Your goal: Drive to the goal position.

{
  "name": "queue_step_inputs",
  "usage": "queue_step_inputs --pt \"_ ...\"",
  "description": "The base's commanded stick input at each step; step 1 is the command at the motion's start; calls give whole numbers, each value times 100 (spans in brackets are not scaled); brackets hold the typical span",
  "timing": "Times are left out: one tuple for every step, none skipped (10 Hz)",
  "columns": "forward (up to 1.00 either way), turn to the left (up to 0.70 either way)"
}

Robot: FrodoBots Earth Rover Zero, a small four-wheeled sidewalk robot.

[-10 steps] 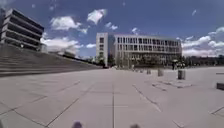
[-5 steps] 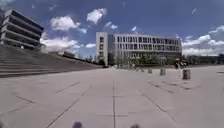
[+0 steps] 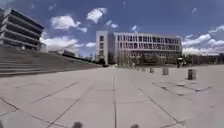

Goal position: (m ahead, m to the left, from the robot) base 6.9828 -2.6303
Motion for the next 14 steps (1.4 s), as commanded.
queue_step_inputs --pt "70 0" --pt "70 0" --pt "70 0" --pt "70 0" --pt "70 0" --pt "70 0" --pt "70 -34" --pt "70 -34" --pt "70 -34" --pt "70 -34" --pt "70 -34" --pt "70 -34" --pt "70 -33" --pt "70 -5"
